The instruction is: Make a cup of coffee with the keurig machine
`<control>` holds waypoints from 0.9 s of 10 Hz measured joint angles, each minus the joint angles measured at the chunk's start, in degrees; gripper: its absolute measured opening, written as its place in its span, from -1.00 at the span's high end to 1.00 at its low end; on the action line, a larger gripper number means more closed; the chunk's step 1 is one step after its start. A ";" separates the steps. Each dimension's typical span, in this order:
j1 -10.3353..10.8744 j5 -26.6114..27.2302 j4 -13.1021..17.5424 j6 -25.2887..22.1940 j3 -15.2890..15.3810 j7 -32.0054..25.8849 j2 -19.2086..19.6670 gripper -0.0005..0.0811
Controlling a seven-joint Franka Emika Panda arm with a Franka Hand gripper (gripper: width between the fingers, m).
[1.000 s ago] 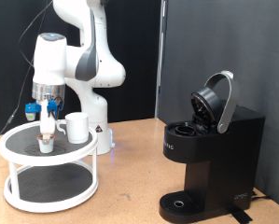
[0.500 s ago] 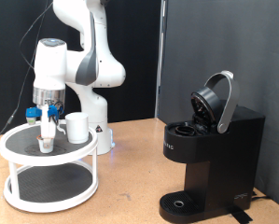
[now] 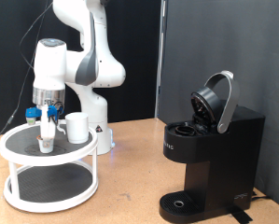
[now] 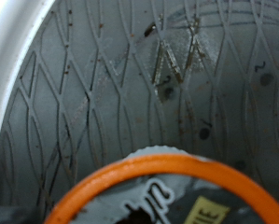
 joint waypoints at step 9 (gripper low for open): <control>0.00 1.69 0.81 -0.73 -1.19 -2.02 -0.01 0.09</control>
